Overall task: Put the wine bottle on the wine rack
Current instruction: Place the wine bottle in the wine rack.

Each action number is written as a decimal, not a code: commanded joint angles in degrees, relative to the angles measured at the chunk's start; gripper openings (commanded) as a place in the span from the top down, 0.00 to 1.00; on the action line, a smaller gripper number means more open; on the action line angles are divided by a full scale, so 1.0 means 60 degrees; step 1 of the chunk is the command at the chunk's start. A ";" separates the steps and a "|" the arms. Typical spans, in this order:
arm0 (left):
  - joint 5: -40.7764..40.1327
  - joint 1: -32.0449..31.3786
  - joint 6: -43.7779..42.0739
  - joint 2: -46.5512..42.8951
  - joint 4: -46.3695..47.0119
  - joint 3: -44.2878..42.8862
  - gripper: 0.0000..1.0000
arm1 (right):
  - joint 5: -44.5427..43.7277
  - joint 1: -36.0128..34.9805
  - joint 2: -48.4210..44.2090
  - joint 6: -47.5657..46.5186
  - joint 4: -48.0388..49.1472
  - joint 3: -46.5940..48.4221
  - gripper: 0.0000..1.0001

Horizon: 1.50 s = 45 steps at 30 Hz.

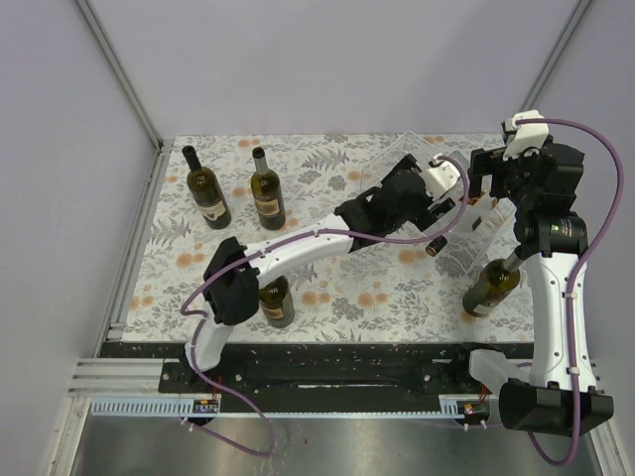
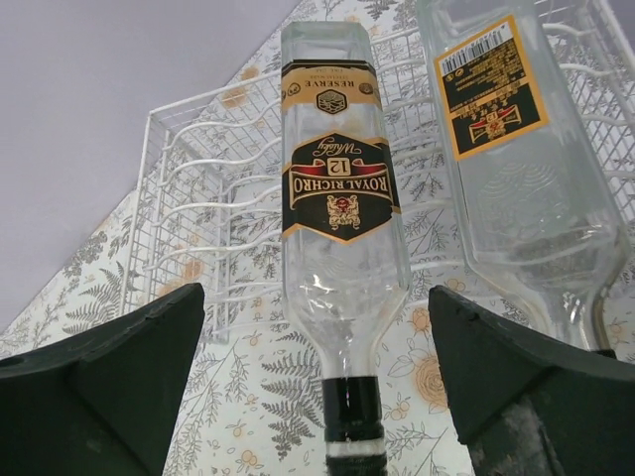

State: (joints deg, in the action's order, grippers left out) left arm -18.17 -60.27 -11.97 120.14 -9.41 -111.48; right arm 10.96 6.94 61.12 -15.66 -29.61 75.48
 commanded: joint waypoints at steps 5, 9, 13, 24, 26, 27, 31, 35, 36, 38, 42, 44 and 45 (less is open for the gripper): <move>0.0553 -0.0018 0.0236 -0.1695 -0.0423 0.0518 0.01 | -0.0318 0.0089 -0.0138 -0.0100 0.0364 0.0105 0.00; 0.0655 0.0084 0.0120 -0.2662 -0.0862 0.1147 0.01 | -0.0230 0.0089 -0.0153 -0.0115 0.0291 0.0105 0.01; 0.0948 0.0406 -0.0231 -0.3673 -0.1463 0.1894 0.01 | 0.0033 0.0089 -0.0284 -0.0202 0.0013 0.0120 0.00; 0.2163 0.1167 -0.2164 -0.5988 -0.5224 0.1735 0.01 | 0.1539 0.0089 -0.0944 -0.1432 -0.2300 0.0398 0.01; 0.2369 0.1300 -0.2545 -0.6310 -0.6030 0.1589 0.01 | 0.2183 0.0089 -0.0973 -0.1549 -0.2623 0.0500 0.01; 0.2471 0.1300 -0.2750 -0.6500 -0.6469 0.1545 0.01 | 0.2462 0.0089 -0.0959 -0.1594 -0.2740 0.0530 0.01; 0.3435 0.1315 -0.4066 -0.6941 -0.8782 0.1019 0.01 | 0.3839 0.0089 -0.0842 -0.1929 -0.3238 0.0734 0.01; 0.3951 0.1140 -0.5634 -0.6986 -1.1258 0.0140 0.01 | 0.4719 0.0074 -0.0637 -0.2194 -0.3605 0.0896 0.00; 0.3952 0.1066 -0.5797 -0.6971 -1.1612 -0.0007 0.01 | 0.4866 0.0074 -0.0607 -0.2209 -0.3649 0.0911 0.01; 0.3995 0.0847 -0.5872 -0.6913 -1.2199 -0.0329 0.01 | 0.5159 0.0074 -0.0519 -0.2355 -0.3752 0.0940 0.01; 0.4186 0.0480 -0.5463 -0.6737 -1.3225 -0.0741 0.01 | 0.5570 0.0045 -0.0431 -0.2444 -0.3899 0.0823 0.02; 0.4069 0.0436 -0.5228 -0.7028 -1.3227 -0.0450 0.01 | 0.5629 0.0001 -0.0373 -0.2560 -0.3957 0.0765 0.02; 0.4069 0.0436 -0.5285 -0.7233 -1.3212 -0.0086 0.01 | 0.5687 -0.0043 -0.0358 -0.2677 -0.4015 0.0750 0.02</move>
State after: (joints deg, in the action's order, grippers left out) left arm 4.67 -57.21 -43.68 79.18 -75.85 -113.36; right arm 41.04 7.18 58.61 -29.32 -52.53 78.96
